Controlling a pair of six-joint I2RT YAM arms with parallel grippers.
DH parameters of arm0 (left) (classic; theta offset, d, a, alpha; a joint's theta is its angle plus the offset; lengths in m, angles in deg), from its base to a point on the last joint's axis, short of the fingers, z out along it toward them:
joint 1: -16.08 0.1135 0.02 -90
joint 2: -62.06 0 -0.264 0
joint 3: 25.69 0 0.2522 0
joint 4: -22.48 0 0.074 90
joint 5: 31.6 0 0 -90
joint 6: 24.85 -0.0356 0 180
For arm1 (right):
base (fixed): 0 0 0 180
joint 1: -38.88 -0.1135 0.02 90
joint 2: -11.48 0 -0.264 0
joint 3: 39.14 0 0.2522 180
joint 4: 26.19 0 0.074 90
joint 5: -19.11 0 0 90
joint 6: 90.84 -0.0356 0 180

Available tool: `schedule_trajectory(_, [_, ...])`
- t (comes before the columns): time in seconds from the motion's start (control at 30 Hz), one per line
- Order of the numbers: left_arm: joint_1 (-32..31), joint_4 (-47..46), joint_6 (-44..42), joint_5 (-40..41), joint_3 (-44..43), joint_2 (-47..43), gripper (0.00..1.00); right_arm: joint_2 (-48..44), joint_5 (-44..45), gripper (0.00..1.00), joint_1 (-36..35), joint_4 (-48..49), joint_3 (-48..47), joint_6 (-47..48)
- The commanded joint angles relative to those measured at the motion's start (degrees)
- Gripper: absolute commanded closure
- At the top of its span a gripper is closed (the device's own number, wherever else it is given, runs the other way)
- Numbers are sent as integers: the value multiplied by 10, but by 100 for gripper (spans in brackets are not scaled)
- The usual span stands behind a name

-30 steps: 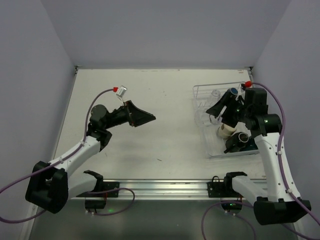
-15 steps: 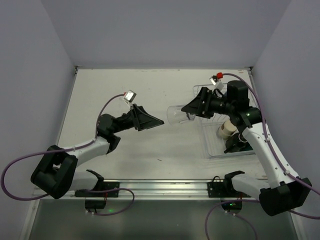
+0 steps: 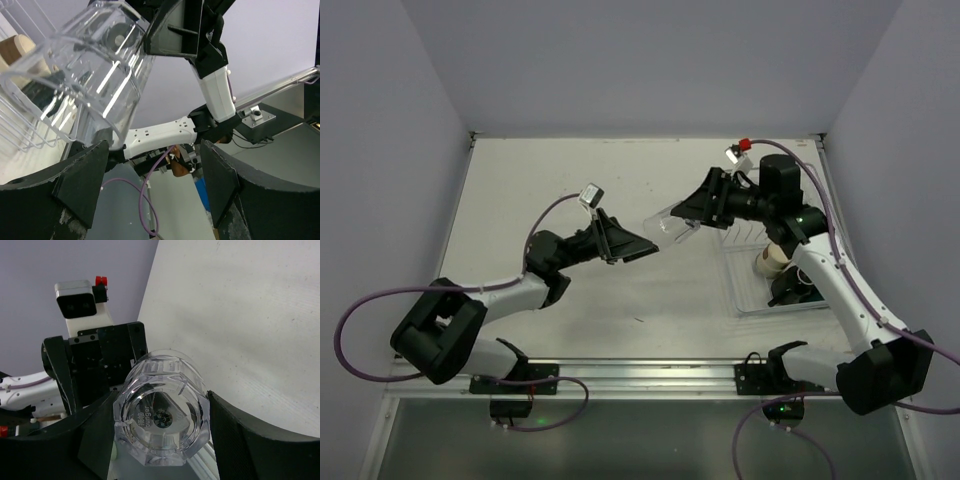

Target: Unload the cups from the dish rack

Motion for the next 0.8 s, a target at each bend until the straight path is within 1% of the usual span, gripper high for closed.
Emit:
schedule_trajectory(0.0, [-6, -59, 12, 42, -35, 4, 23, 4, -31, 100, -24, 37, -11, -25])
schedule_trajectory(0.17, [-6, -63, 12, 44, -42, 7, 24, -2, -12, 100, -32, 17, -15, -16])
schedule_trajectory(0.23, [-6, -46, -2, 43, -41, 2, 24, -11, -2, 100, -32, 4, -19, -7])
schedule_trajectory(0.3, [-6, -30, -9, 53, -34, -8, 24, -18, -1, 100, -32, 3, -17, -10])
schedule_trajectory(0.4, [-6, -35, -6, 58, -34, -8, 26, -17, -11, 100, -33, 20, -7, -21])
schedule_trajectory(0.43, [-6, -42, 4, 58, -35, -5, 33, -16, -12, 100, -33, 26, -2, -26])
schedule_trajectory(0.47, [-6, -51, 11, 58, -35, -1, 36, -15, -14, 100, -33, 36, 1, -27])
schedule_trajectory(0.5, [-7, -64, 16, 58, -35, -1, 45, -12, -18, 100, -33, 40, 3, -30])
schedule_trajectory(0.6, [-6, -66, 21, 56, -40, -4, 70, -10, -20, 100, -34, 60, 12, -40])
schedule_trajectory(0.63, [-6, -65, 22, 57, -40, -6, 83, -11, -19, 100, -35, 63, 15, -42])
schedule_trajectory(0.7, [-6, -45, 14, 56, -40, -10, 100, -10, -17, 100, -37, 68, 16, -43])
schedule_trajectory(0.73, [-6, -31, 7, 54, -42, -16, 100, -10, -12, 100, -38, 58, 13, -41])
schedule_trajectory(0.77, [-5, -9, -2, 54, -45, -22, 100, -9, -3, 83, -37, 45, 10, -38])
